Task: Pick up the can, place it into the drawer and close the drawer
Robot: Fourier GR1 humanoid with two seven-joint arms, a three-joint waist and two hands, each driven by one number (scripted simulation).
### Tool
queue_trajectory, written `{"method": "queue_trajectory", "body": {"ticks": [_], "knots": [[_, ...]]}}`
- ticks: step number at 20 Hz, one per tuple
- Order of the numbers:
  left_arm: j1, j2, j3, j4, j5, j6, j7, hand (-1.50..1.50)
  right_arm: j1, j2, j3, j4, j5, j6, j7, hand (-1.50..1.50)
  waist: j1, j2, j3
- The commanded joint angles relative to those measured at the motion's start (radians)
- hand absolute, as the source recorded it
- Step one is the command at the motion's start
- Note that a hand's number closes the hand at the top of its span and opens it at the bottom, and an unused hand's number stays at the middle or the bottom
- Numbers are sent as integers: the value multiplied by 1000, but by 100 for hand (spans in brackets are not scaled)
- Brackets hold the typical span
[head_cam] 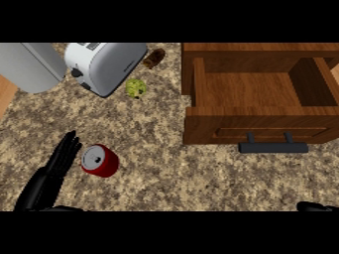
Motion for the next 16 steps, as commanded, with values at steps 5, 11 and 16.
{"method": "queue_trajectory", "body": {"ticks": [5,11,16], "knots": [[-28,6,24,190,-47,18,-121,-150,-51,-30,-71,1,-55,18,46,-150,2,0,0],[-184,28,70,459,-72,45,-231,-150,52,2,-60,-136,-64,38,86,-150,-7,0,0],[-246,30,81,582,-61,51,-261,-150,-25,-20,-103,-45,-69,49,75,-150,-2,1,0]]}}
